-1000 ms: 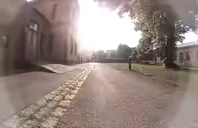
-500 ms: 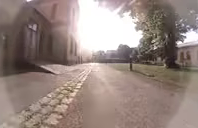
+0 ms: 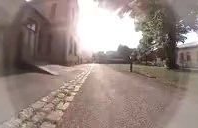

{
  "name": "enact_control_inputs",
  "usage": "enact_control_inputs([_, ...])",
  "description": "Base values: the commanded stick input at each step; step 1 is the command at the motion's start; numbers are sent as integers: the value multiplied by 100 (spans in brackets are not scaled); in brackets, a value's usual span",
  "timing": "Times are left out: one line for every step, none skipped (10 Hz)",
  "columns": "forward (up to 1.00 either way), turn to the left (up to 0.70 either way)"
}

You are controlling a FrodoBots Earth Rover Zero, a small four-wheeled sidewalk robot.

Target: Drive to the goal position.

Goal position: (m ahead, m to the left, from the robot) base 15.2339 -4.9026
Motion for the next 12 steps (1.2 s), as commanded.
enact_control_inputs([44, 2])
enact_control_inputs([44, 2])
enact_control_inputs([44, 2])
enact_control_inputs([44, 2])
enact_control_inputs([44, 2])
enact_control_inputs([44, 2])
enact_control_inputs([44, 2])
enact_control_inputs([44, 2])
enact_control_inputs([44, 2])
enact_control_inputs([44, 2])
enact_control_inputs([44, 2])
enact_control_inputs([44, 2])
